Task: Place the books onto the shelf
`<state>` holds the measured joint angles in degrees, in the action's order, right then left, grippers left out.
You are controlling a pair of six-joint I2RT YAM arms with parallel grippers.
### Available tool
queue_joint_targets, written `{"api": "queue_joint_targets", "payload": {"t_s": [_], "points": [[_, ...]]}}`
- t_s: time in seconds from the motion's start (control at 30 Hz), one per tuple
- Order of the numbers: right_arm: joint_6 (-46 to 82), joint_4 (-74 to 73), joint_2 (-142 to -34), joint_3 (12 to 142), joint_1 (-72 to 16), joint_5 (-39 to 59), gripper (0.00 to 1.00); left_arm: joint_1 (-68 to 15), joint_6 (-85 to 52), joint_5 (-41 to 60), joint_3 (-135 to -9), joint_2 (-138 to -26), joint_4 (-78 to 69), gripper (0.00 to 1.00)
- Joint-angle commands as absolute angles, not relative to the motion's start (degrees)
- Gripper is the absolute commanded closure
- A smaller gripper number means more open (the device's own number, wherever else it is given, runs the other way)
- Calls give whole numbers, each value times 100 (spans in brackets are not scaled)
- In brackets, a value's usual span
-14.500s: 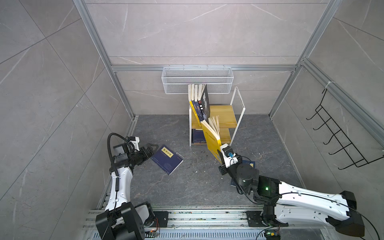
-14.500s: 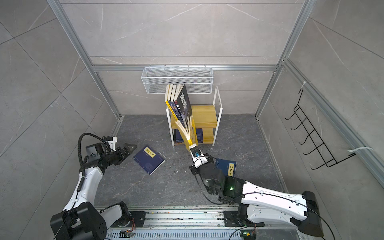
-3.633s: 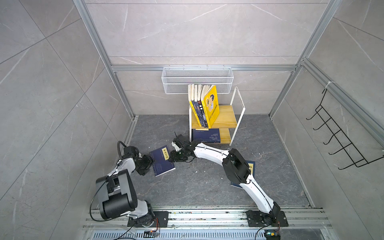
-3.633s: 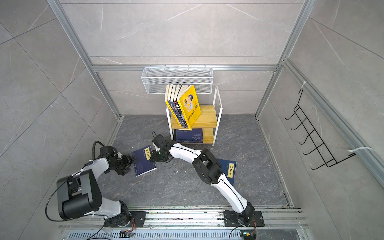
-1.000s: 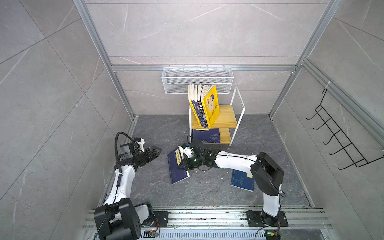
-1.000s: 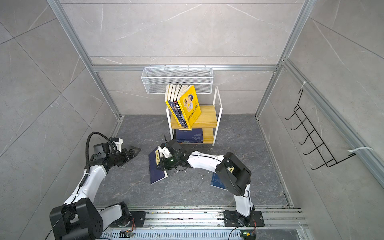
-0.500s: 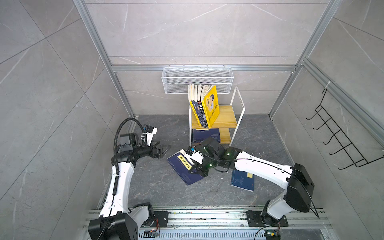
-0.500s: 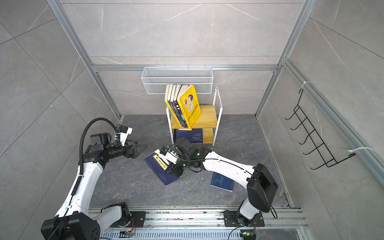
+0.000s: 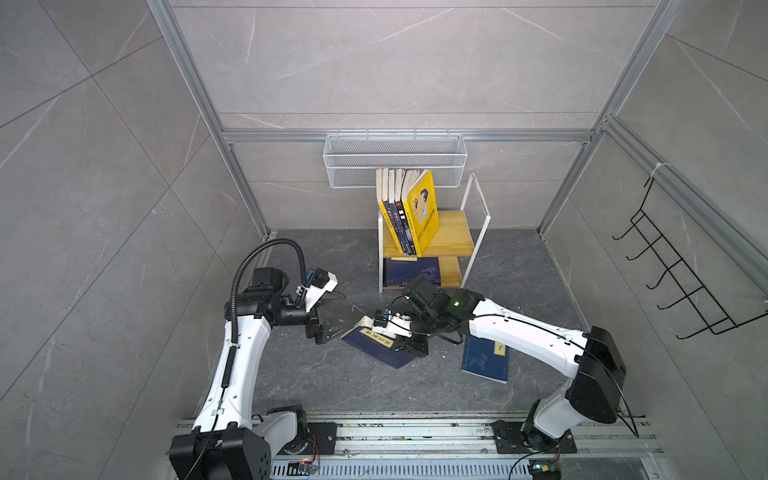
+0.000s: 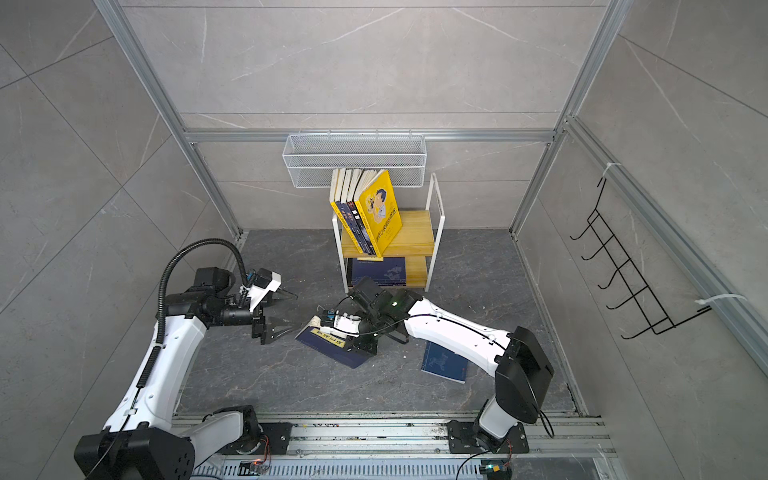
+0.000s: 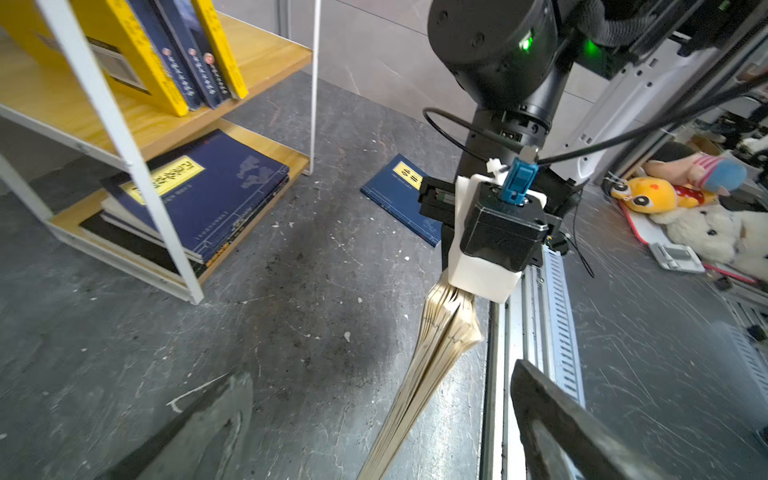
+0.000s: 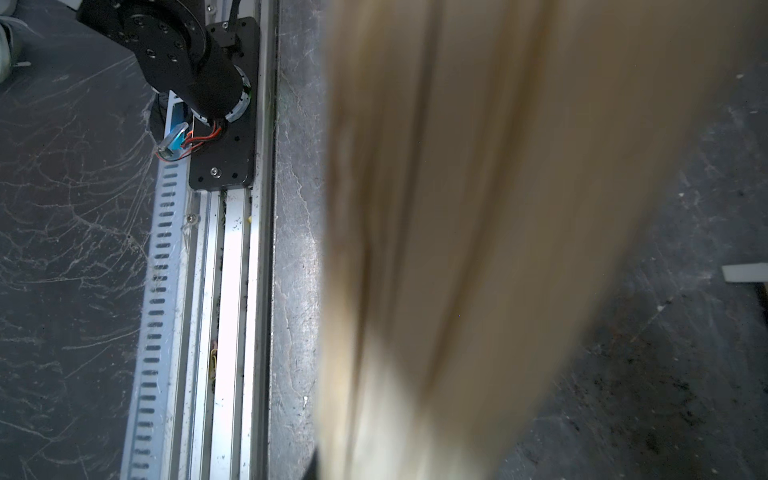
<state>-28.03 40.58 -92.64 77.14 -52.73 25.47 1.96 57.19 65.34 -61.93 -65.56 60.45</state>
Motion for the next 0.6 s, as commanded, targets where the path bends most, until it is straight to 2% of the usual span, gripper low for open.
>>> {"api": "queue_joint_targets", "payload": {"t_s": [0.0, 0.13, 0.27, 0.43, 0.57], "points": [[-3245, 4282, -9263, 7963, -5317, 2564, 100, -106, 6238, 6803, -6000, -6610, 6174, 4], [-3310, 4518, -9350, 8203, -5336, 2582, 100, -487, 6223, 6712, -5817, -6670, 6093, 10], [-3445, 4632, -9321, 8311, -5396, 2697, 100, -628, 5823, 6761, -5694, -6707, 5670, 23], [-3435, 4651, -9334, 8427, -5401, 2777, 100, -694, 5326, 7108, -5655, -6725, 5385, 58], [-3378, 4536, -9343, 8383, -5402, 2691, 99, -703, 5140, 7110, -5589, -6655, 5264, 93]]}}
